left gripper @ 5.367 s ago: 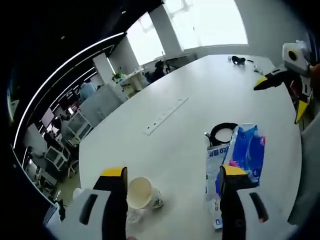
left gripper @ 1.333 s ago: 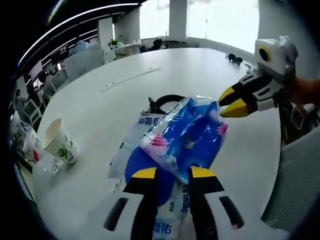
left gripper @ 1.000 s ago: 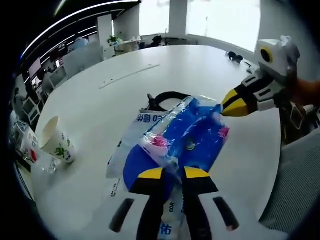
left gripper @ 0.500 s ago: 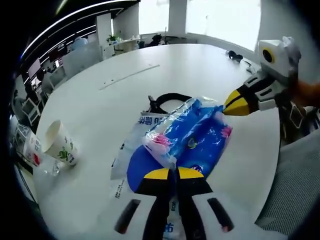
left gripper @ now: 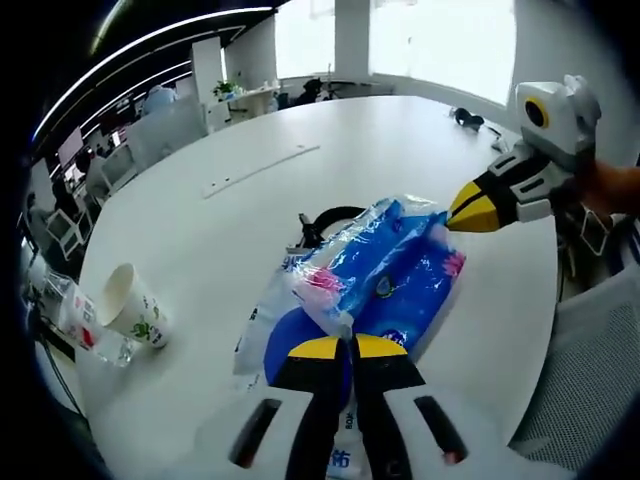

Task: Arrange the tabletop items into an orderly group along one side of the table until the central work area is clear of visible clutter.

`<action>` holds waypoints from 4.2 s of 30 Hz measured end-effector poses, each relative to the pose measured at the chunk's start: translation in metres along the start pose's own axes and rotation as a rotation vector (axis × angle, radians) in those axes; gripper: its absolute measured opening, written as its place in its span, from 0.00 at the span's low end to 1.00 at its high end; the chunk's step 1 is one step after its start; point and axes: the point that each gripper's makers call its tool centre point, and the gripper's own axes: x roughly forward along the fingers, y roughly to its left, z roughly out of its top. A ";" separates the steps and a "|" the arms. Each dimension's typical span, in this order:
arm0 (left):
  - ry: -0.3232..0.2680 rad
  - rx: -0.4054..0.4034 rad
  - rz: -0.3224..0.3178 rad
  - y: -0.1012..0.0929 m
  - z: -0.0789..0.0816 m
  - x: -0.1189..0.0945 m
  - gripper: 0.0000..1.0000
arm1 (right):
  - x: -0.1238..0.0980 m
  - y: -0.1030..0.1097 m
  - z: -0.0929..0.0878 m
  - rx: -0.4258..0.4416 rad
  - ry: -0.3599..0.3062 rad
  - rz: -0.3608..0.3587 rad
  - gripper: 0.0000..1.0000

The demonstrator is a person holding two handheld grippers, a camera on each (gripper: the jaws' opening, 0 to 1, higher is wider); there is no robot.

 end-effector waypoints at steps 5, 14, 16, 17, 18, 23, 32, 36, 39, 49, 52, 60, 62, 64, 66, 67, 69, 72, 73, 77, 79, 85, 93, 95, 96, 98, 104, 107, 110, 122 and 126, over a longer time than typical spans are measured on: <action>-0.015 0.008 -0.001 -0.002 0.010 0.000 0.02 | -0.007 -0.007 0.006 -0.007 -0.011 -0.011 0.00; -0.030 0.049 -0.008 -0.009 0.030 0.002 0.02 | -0.020 -0.021 0.015 -0.013 -0.032 -0.035 0.00; -0.033 0.058 -0.012 -0.010 0.035 0.003 0.02 | -0.024 -0.024 0.015 -0.015 -0.035 -0.042 0.00; -0.034 0.064 -0.013 -0.011 0.037 0.003 0.02 | -0.025 -0.025 0.016 -0.015 -0.036 -0.042 0.00; -0.033 0.069 -0.014 -0.012 0.039 0.003 0.02 | -0.026 -0.027 0.017 -0.016 -0.037 -0.045 0.00; -0.037 0.092 -0.018 -0.014 0.049 0.006 0.03 | -0.032 -0.034 0.020 -0.009 -0.048 -0.058 0.00; -0.043 0.125 -0.027 -0.018 0.063 0.013 0.03 | -0.039 -0.046 0.020 0.007 -0.055 -0.080 0.00; -0.050 0.143 -0.030 -0.020 0.068 0.017 0.03 | -0.041 -0.052 0.019 0.004 -0.052 -0.086 0.00; -0.051 0.145 -0.037 -0.021 0.069 0.021 0.03 | -0.042 -0.056 0.017 0.008 -0.049 -0.089 0.00; -0.047 0.166 -0.052 -0.020 0.078 0.036 0.03 | -0.037 -0.071 0.013 0.037 -0.044 -0.096 0.00; -0.049 0.166 -0.055 -0.019 0.081 0.043 0.03 | -0.034 -0.080 0.013 0.052 -0.048 -0.105 0.00; -0.044 0.165 -0.071 -0.016 0.089 0.061 0.03 | -0.028 -0.098 0.009 0.059 -0.037 -0.112 0.00; -0.044 0.155 -0.074 -0.014 0.092 0.066 0.03 | -0.026 -0.103 0.008 0.070 -0.037 -0.113 0.00; -0.044 0.152 -0.075 -0.014 0.093 0.069 0.03 | -0.025 -0.106 0.007 0.077 -0.035 -0.113 0.00; -0.043 0.150 -0.079 -0.015 0.094 0.074 0.03 | -0.024 -0.112 0.007 0.081 -0.035 -0.116 0.00; -0.043 0.149 -0.080 -0.015 0.095 0.076 0.03 | -0.024 -0.113 0.007 0.083 -0.033 -0.116 0.00; -0.044 0.143 -0.079 -0.014 0.097 0.080 0.03 | -0.023 -0.117 0.007 0.085 -0.031 -0.117 0.00; -0.051 0.135 -0.077 -0.014 0.099 0.085 0.03 | -0.021 -0.123 0.006 0.090 -0.029 -0.121 0.00; -0.052 0.134 -0.076 -0.014 0.099 0.087 0.03 | -0.021 -0.124 0.005 0.095 -0.026 -0.120 0.00; -0.052 0.130 -0.073 -0.013 0.100 0.093 0.03 | -0.016 -0.131 0.003 0.098 -0.018 -0.121 0.00; -0.050 0.124 -0.075 -0.012 0.100 0.096 0.03 | -0.014 -0.133 0.001 0.100 -0.015 -0.122 0.00; -0.055 0.114 -0.077 -0.011 0.105 0.105 0.03 | -0.010 -0.143 -0.002 0.115 -0.009 -0.127 0.00; -0.061 0.101 -0.086 -0.014 0.115 0.117 0.03 | -0.008 -0.161 -0.004 0.136 -0.014 -0.151 0.00; -0.061 0.105 -0.088 -0.015 0.117 0.120 0.03 | -0.007 -0.164 -0.006 0.141 -0.012 -0.152 0.00; -0.058 0.107 -0.089 -0.016 0.117 0.122 0.03 | -0.006 -0.166 -0.006 0.141 -0.012 -0.155 0.00; -0.057 0.108 -0.093 -0.017 0.118 0.126 0.03 | -0.007 -0.171 -0.009 0.112 0.008 -0.172 0.00; -0.050 0.123 -0.099 -0.024 0.121 0.137 0.03 | -0.006 -0.181 -0.012 0.114 0.005 -0.188 0.00; -0.046 0.135 -0.105 -0.027 0.123 0.144 0.03 | -0.007 -0.188 -0.014 0.117 0.005 -0.200 0.00; -0.046 0.131 -0.109 -0.029 0.125 0.150 0.04 | -0.007 -0.193 -0.017 0.108 0.011 -0.216 0.00; -0.049 0.126 -0.128 -0.036 0.132 0.167 0.05 | -0.008 -0.213 -0.024 0.120 0.011 -0.268 0.00; -0.042 0.128 -0.137 -0.038 0.133 0.172 0.05 | -0.007 -0.218 -0.026 0.118 0.015 -0.281 0.00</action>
